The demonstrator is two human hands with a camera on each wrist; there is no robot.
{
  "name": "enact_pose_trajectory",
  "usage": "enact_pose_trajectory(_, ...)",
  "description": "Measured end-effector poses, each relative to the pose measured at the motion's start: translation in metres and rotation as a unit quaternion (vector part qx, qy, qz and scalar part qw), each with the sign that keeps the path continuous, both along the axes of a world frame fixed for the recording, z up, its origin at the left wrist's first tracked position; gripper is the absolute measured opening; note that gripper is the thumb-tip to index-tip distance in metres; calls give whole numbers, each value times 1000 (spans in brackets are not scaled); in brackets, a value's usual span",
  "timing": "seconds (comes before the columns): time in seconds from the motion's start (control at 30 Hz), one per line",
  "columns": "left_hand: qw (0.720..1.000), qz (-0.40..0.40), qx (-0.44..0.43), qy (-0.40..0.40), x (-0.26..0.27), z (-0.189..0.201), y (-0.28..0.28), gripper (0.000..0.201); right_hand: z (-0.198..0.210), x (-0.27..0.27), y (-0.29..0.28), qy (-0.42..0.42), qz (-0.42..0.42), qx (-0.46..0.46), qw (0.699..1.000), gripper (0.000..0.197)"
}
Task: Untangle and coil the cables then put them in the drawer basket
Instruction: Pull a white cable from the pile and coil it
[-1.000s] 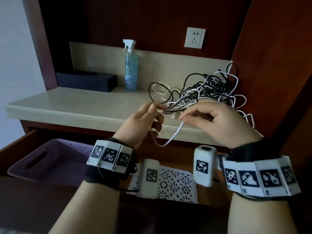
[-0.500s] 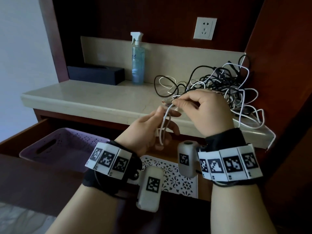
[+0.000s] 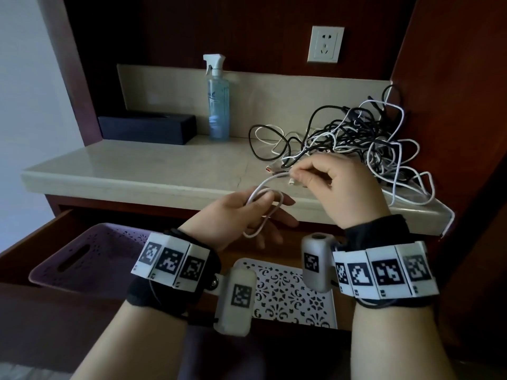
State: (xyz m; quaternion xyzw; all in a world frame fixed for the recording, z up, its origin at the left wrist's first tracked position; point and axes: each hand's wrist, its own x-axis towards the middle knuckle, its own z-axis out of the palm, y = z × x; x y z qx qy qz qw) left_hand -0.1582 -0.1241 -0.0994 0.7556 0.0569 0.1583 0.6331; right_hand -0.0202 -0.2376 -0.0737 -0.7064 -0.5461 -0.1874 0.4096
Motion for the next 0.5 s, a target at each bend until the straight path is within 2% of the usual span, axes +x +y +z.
enact_pose_trajectory(0.2, 991, -11, -111, -67, 4, -3, 5, 42, -3, -3, 0, -19, 5, 5, 1000, 7)
enact_pose_trajectory(0.37, 970, 58, -194, -137, 8, -4, 7, 41, -3, 2, -9, -32, 1, -21, 999, 12)
enact_pose_trajectory(0.5, 956, 76, -220, -177, 9, -1, 1, 42, -3, -2, -11, -19, 16, -43, 999, 15)
